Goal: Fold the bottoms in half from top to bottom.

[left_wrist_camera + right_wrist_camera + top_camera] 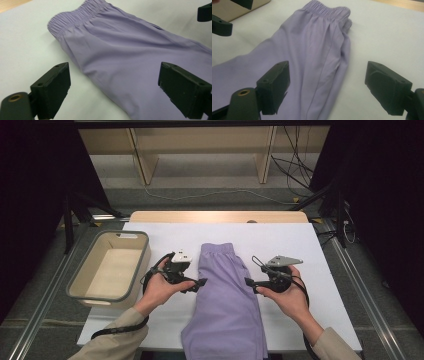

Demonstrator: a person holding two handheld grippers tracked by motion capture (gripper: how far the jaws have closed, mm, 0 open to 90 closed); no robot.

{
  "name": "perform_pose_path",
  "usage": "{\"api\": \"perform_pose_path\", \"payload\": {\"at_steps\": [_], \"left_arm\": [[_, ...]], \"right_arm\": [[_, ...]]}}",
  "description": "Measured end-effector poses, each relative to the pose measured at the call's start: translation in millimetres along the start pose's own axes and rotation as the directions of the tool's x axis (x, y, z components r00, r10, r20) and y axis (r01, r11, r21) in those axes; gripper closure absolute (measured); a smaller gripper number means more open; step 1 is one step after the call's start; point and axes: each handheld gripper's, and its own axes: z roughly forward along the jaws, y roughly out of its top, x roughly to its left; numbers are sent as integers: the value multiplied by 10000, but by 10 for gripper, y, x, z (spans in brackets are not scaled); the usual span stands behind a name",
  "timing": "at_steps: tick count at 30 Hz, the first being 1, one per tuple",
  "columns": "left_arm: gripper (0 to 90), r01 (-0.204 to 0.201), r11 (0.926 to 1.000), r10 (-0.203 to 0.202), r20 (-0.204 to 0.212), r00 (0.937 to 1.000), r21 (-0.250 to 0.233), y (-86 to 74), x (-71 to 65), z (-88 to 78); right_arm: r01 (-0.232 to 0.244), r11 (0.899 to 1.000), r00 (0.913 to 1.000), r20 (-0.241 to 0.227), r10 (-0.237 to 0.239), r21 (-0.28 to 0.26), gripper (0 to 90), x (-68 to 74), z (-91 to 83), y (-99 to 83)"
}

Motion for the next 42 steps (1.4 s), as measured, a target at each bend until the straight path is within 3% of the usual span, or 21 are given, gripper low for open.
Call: {"api": "perform_pose_path", "payload": {"at_steps": [12,22,25,31,35,42], "left_arm": [[158,623,9981,-622,-640,9960,-14,304,253,242],[231,1532,9880,-1503,-1033,9832,213,486,428,569],[244,1465,9882,-1407,-1107,9838,452,516,471,668],[262,1822,9808,-1718,-1342,9759,691,550,543,799],[315,1943,9786,-1822,-1542,9711,674,545,566,841],[361,2778,9577,-2661,-1363,9543,753,467,647,945]], "right_arm": [[-125,9999,9998,153,124,64,232,-139,328,336],[-379,9982,9985,400,361,470,264,-258,689,591],[-425,9974,9983,428,400,588,269,-265,804,671],[-545,9947,9973,533,499,870,282,-281,1022,782],[-880,9915,9952,514,834,959,300,-312,1141,814],[-1047,9867,9923,792,954,1241,328,-348,1297,805]]}}
